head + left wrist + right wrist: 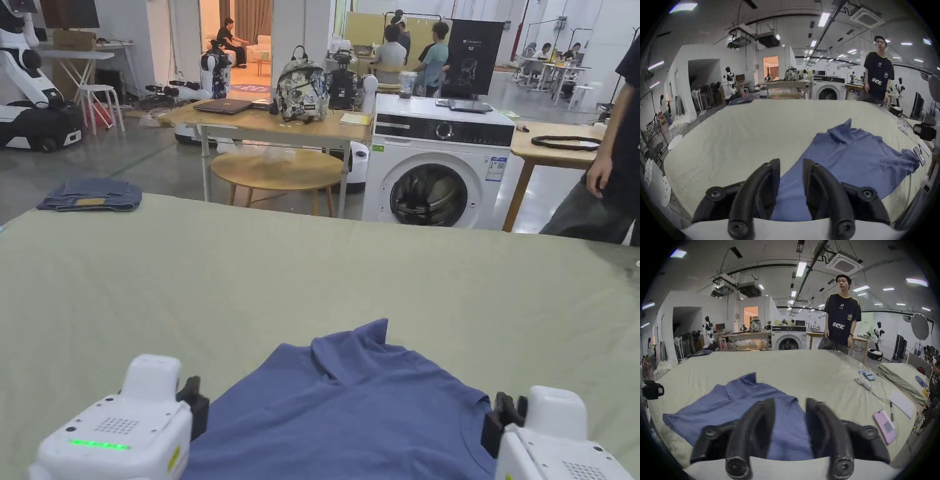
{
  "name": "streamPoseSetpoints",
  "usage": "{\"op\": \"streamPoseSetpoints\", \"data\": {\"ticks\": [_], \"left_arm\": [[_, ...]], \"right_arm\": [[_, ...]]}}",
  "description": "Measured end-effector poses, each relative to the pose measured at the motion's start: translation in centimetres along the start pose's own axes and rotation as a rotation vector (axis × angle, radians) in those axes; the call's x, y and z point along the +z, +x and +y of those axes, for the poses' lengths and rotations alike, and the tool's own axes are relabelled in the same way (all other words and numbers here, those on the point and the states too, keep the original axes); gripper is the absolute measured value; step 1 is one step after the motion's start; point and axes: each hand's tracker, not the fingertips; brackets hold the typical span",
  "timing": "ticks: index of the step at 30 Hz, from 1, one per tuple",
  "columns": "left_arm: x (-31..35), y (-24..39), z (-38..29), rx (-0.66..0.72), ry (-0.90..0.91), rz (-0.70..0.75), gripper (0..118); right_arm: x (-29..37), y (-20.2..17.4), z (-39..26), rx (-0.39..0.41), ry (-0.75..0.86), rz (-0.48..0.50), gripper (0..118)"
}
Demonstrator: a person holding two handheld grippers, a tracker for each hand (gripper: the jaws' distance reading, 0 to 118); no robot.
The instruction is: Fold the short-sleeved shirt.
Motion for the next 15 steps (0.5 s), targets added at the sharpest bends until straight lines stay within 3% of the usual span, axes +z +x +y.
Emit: {"op": "streamPoseSetpoints", "data": {"ticks": [2, 3, 4, 15], "left_arm": [[0.1, 1.3, 0.6, -0.006, 0.028, -0.012, 6], [0.2, 1.9, 0.9, -0.006, 0.042, -0.023, 0], [0.3, 2.5, 1.1, -0.006, 0.044, -0.021, 0], [0.3, 1.4, 0.9, 0.095, -0.152, -0.019, 0]], "right_arm": [[-0.2, -1.1, 0.0, -0.006, 0.006, 0.024, 15], [-0.3, -1.7, 0.1, -0.006, 0.002, 0.035, 8], [-0.4, -2.2, 0.1, -0.004, 0.003, 0.035, 0], [-0.7, -3.9, 0.1, 0.022, -0.04, 0.093, 0]]}}
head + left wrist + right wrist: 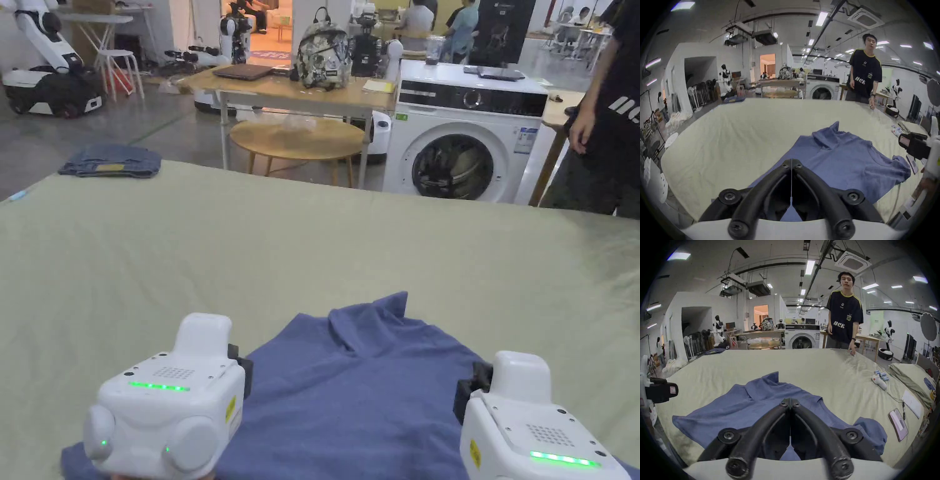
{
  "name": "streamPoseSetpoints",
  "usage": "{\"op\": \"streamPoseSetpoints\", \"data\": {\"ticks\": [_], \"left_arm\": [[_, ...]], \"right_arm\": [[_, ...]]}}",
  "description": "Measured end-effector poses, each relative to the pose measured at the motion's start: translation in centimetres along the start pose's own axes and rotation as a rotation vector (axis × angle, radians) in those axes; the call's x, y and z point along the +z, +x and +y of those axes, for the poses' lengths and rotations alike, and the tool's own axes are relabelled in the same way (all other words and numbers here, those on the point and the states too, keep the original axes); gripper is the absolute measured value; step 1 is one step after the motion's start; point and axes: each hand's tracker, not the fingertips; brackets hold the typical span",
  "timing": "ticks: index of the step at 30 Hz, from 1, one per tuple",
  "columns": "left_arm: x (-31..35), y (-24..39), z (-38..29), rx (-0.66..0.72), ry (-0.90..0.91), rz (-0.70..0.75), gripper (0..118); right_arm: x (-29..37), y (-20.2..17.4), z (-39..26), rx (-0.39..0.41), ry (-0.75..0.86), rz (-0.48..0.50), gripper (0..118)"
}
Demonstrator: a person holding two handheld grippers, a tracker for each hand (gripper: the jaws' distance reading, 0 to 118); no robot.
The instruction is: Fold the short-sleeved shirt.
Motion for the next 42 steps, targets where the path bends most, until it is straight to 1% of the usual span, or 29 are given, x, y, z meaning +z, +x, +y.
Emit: {"op": "streamPoseSetpoints", "data": {"ticks": [1, 3, 5, 7, 10, 11, 13, 14, 15, 16, 17, 18, 19, 22, 25, 27, 28, 29, 31, 32, 33, 34, 35, 38, 40, 42], "left_arm": [[-0.1, -0.8, -0.3, 0.021, -0.01, 0.004, 0], [-0.2, -2.9, -1.0, 0.044, -0.091, 0.025, 0], [-0.2, -5.2, -1.6, 0.097, -0.135, 0.033, 0], [-0.1, -8.2, -2.2, 0.189, -0.187, 0.036, 0], [-0.4, -11.8, -2.6, 0.252, -0.264, 0.045, 0], [-0.7, -12.9, -2.7, 0.258, -0.293, 0.068, 0], [-1.2, -14.8, -2.6, 0.287, -0.346, 0.065, 0], [-1.6, -15.7, -2.6, 0.304, -0.387, 0.083, 6], [-1.9, -16.5, -2.7, 0.321, -0.403, 0.099, 19], [-2.2, -17.2, -2.8, 0.337, -0.398, 0.106, 35], [-2.6, -17.6, -2.8, 0.349, -0.408, 0.122, 55], [-2.9, -17.9, -2.8, 0.367, -0.434, 0.125, 59], [-3.4, -18.2, -3.0, 0.394, -0.44, 0.122, 59], [-5.2, -18.4, -3.7, 0.429, -0.527, 0.143, 59], [-7.2, -17.9, -4.9, 0.392, -0.61, 0.196, 59], [-7.5, -17.0, -4.9, 0.367, -0.591, 0.216, 57], [-7.3, -16.5, -4.7, 0.364, -0.591, 0.236, 54], [-7.1, -16.0, -4.4, 0.345, -0.575, 0.271, 45], [-7.0, -15.1, -4.6, 0.273, -0.558, 0.272, 38], [-7.0, -14.9, -4.7, 0.286, -0.55, 0.262, 35], [-6.8, -15.3, -4.8, 0.3, -0.535, 0.242, 20], [-6.8, -15.4, -4.8, 0.333, -0.526, 0.206, 3], [-6.8, -15.2, -4.9, 0.32, -0.53, 0.225, 0], [-6.1, -15.6, -5.0, 0.276, -0.504, 0.202, 0], [-5.2, -15.8, -4.9, 0.291, -0.472, 0.184, 0], [-4.7, -16.2, -4.7, 0.297, -0.465, 0.175, 0]], "right_arm": [[-0.1, 0.0, -0.1, 0.002, -0.001, 0.003, 0], [-0.3, 0.0, -0.3, 0.012, -0.012, 0.007, 0], [-0.7, 0.0, -0.5, 0.012, -0.02, 0.014, 0], [-1.1, 0.1, -0.7, 0.015, -0.03, 0.015, 0], [-1.7, 0.0, -0.9, 0.021, -0.045, 0.021, 0], [-1.8, -0.1, -1.0, 0.022, -0.05, 0.021, 0], [-2.2, -0.1, -1.1, 0.025, -0.059, 0.025, 0], [-2.3, -0.2, -1.2, 0.024, -0.061, 0.025, 0], [-2.5, -0.2, -1.2, 0.024, -0.065, 0.026, 0], [-2.6, -0.2, -1.3, 0.025, -0.07, 0.028, 0], [-2.8, -0.3, -1.4, 0.026, -0.073, 0.027, 0], [-2.7, -0.3, -1.4, 0.027, -0.077, 0.028, 0], [-2.8, -0.4, -1.4, 0.028, -0.082, 0.029, 0], [-3.0, -0.3, -1.6, 0.03, -0.094, 0.031, 0], [-3.3, -0.2, -1.8, 0.029, -0.102, 0.029, 0], [-3.5, 0.0, -1.9, 0.027, -0.109, 0.027, 0], [-3.5, 0.0, -1.9, 0.028, -0.113, 0.026, 0], [-3.5, 0.1, -1.9, 0.027, -0.115, 0.026, 0], [-3.6, 0.3, -1.9, 0.021, -0.118, 0.025, 0], [-3.7, 0.4, -1.9, 0.02, -0.12, 0.025, 0], [-3.9, 0.5, -1.9, 0.02, -0.124, 0.025, 0], [-4.1, 0.6, -1.8, 0.02, -0.129, 0.026, 0], [-4.5, 0.7, -1.7, 0.02, -0.136, 0.028, 0], [-5.8, 1.3, -0.8, 0.029, -0.155, 0.038, 0], [-7.4, 1.9, 0.5, 0.053, -0.184, 0.041, 0], [-9.5, 2.8, 2.1, 0.054, -0.202, 0.058, 0]]}}
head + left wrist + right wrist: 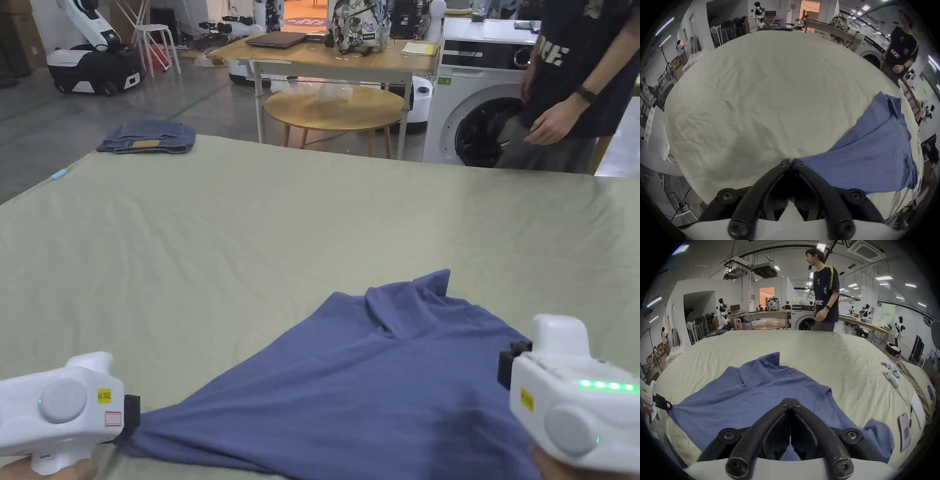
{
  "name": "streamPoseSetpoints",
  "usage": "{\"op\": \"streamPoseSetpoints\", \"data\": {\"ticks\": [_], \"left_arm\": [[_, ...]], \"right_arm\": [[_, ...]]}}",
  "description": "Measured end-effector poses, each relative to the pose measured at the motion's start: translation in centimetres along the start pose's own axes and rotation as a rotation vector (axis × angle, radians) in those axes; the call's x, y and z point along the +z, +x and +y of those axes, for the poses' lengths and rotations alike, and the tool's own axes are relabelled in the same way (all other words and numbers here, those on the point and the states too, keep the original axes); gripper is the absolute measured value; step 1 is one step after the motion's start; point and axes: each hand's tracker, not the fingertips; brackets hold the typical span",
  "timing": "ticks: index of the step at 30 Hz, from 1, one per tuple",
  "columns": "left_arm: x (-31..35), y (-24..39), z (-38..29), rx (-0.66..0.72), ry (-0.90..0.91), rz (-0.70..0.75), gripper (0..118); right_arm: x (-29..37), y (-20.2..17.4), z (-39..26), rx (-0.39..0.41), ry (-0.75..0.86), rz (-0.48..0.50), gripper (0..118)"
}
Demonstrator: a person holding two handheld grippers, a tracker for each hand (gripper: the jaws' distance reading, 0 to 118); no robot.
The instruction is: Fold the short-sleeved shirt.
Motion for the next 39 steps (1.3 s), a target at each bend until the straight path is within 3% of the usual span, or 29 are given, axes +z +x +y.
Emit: {"op": "streamPoseSetpoints", "data": {"ticks": [5, 7, 8, 10, 14, 18, 22, 24, 25, 27, 30, 34, 39], "left_arm": [[0.4, 0.0, 0.1, -0.007, 0.01, -0.01, 0], [0.4, 0.0, 0.0, -0.006, 0.017, -0.008, 0], [0.4, 0.1, 0.1, -0.008, 0.017, -0.008, 0], [0.4, 0.1, 0.1, -0.01, 0.021, -0.004, 0], [0.2, 0.1, 0.1, -0.002, 0.022, 0.0, 0], [-0.1, 0.0, 0.0, 0.006, 0.018, 0.003, 0], [-0.6, -0.1, 0.0, 0.012, 0.012, 0.002, 0], [-0.7, -0.2, 0.1, 0.016, 0.008, -0.001, 0], [-0.7, -0.2, 0.1, 0.019, 0.01, -0.003, 0], [-0.7, -0.1, 0.1, 0.017, 0.009, -0.004, 0], [-0.7, -0.1, 0.2, 0.01, 0.011, 0.001, 0], [-0.5, -0.1, 0.1, 0.009, 0.022, 0.0, 0], [0.5, 0.2, 0.1, -0.005, 0.06, -0.002, 0]], "right_arm": [[-7.3, 2.2, 5.2, 0.048, -0.153, 0.052, 2], [-10.5, 2.7, 6.9, 0.063, -0.21, 0.053, 19], [-11.3, 2.2, 7.5, 0.075, -0.24, 0.059, 39], [-14.1, 2.3, 8.6, 0.087, -0.295, 0.083, 65], [-18.2, 1.7, 9.0, 0.135, -0.381, 0.1, 69], [-20.7, 1.2, 8.6, 0.134, -0.443, 0.106, 69], [-23.7, 1.6, 8.1, 0.117, -0.501, 0.11, 68], [-23.3, 0.9, 7.9, 0.118, -0.491, 0.116, 55], [-23.1, 0.6, 7.9, 0.133, -0.472, 0.108, 46], [-23.2, 0.1, 7.7, 0.127, -0.466, 0.161, 1], [-23.4, -0.3, 7.7, 0.166, -0.452, 0.11, 0], [-21.7, 0.4, 8.6, 0.123, -0.386, 0.125, 0], [-17.8, 1.6, 10.1, 0.126, -0.256, 0.113, 0]]}}
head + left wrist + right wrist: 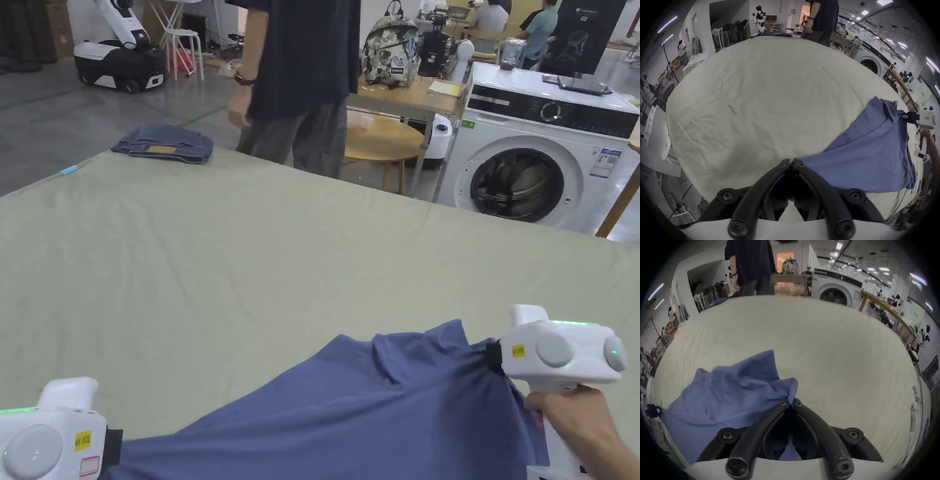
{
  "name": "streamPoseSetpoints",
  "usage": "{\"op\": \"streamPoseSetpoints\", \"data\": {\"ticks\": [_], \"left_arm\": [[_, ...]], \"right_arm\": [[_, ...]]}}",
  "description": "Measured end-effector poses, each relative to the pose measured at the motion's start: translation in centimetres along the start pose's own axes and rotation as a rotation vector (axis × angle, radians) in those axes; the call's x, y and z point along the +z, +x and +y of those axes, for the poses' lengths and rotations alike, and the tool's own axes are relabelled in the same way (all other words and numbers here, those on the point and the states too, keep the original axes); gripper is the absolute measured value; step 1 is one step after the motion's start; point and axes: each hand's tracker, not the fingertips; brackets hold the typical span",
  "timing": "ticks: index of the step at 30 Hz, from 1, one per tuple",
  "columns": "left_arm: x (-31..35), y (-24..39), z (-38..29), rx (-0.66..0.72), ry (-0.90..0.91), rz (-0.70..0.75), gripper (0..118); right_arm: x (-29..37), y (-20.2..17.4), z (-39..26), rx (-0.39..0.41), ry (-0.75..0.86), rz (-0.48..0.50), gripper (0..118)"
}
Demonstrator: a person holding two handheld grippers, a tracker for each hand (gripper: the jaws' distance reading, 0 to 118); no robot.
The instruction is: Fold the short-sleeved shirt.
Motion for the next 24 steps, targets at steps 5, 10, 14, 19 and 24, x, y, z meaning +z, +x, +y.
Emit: {"op": "streamPoseSetpoints", "data": {"ticks": [5, 10, 14, 19, 24], "left_arm": [[2.2, 0.9, 1.4, -0.011, 0.083, -0.038, 0], [5.4, 3.3, 5.9, -0.053, 0.209, -0.117, 0], [8.9, 6.5, 11.2, -0.124, 0.322, -0.128, 0], [13.9, 10.7, 18.5, -0.17, 0.451, -0.156, 0], [18.2, 15.1, 24.8, -0.248, 0.56, -0.164, 0]], "right_arm": [[9.3, -0.3, 1.0, -0.013, 0.141, -0.068, 0], [15.5, 2.7, 3.3, -0.034, 0.3, -0.135, 0], [21.4, 4.7, 4.9, -0.081, 0.429, -0.212, 0], [27.4, 7.3, 7.2, -0.144, 0.537, -0.275, 0], [31.7, 9.5, 9.5, -0.162, 0.625, -0.336, 0]]}}
